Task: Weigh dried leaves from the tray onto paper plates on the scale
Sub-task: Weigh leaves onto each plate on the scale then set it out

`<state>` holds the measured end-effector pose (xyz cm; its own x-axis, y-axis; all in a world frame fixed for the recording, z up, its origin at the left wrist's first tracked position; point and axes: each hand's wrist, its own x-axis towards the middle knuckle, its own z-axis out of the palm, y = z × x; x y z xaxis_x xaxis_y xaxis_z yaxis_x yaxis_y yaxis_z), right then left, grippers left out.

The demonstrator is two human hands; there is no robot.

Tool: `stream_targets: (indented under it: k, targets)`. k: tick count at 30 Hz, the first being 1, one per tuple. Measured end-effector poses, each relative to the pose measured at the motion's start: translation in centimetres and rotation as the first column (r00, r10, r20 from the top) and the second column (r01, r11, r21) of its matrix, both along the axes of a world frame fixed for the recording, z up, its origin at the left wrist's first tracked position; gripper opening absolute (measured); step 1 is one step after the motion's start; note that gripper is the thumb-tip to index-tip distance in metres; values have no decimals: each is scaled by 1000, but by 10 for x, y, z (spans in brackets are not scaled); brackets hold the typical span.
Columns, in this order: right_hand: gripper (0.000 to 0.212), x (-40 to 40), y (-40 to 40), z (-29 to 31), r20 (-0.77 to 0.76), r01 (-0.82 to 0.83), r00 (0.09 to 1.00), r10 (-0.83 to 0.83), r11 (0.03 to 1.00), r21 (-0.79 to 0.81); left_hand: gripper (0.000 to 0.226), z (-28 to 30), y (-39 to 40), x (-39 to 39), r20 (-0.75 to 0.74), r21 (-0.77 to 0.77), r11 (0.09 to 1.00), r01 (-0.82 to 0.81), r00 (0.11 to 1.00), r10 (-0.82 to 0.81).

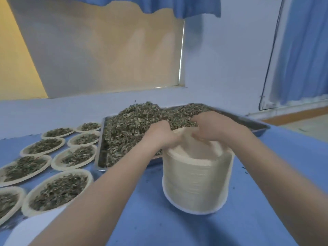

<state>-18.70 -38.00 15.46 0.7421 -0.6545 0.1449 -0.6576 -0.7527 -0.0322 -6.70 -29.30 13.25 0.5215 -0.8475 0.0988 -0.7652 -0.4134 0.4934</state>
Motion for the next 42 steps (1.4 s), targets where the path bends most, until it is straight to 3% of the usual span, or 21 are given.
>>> stream_targets:
  k: [3,7,14,16,21,25,27,29,34,40,42]
  targets:
    - [28,-20,-26,-15,71,33,997,-35,999,32,19,-1,-8,3,71,10,998,-58,996,58]
    - [35,-25,-37,-19,173,20,984,-37,995,102,20,1,-10,7,124,-37,997,-63,990,67]
    - [14,-16,-30,3,220,85,971,-98,994,72,23,16,-9,3,206,-148,986,-75,973,105]
    - [23,-10,-22,7,248,88,963,-101,994,61,22,24,-1,7,200,-171,980,-99,971,133]
    - [35,26,16,18,297,38,953,-56,997,65,26,46,47,35,101,-199,954,-223,964,247]
    - [11,71,63,19,334,-144,935,120,988,48,24,45,115,65,49,-215,922,-322,939,340]
    - [19,95,93,11,339,-235,919,201,970,61,23,36,155,77,39,-201,891,-408,905,423]
    - [9,117,125,-2,325,-326,901,288,943,68,26,26,195,89,2,-164,851,-498,863,505]
    - [21,158,189,-54,256,-468,868,426,873,135,29,-18,281,113,-203,-51,757,-651,749,630]
    - [26,170,215,-109,189,-463,882,431,865,191,11,-84,314,119,-342,-26,719,-694,682,646]
    - [25,169,213,-118,199,-443,890,409,881,168,16,-99,310,121,-352,-64,713,-698,684,639]
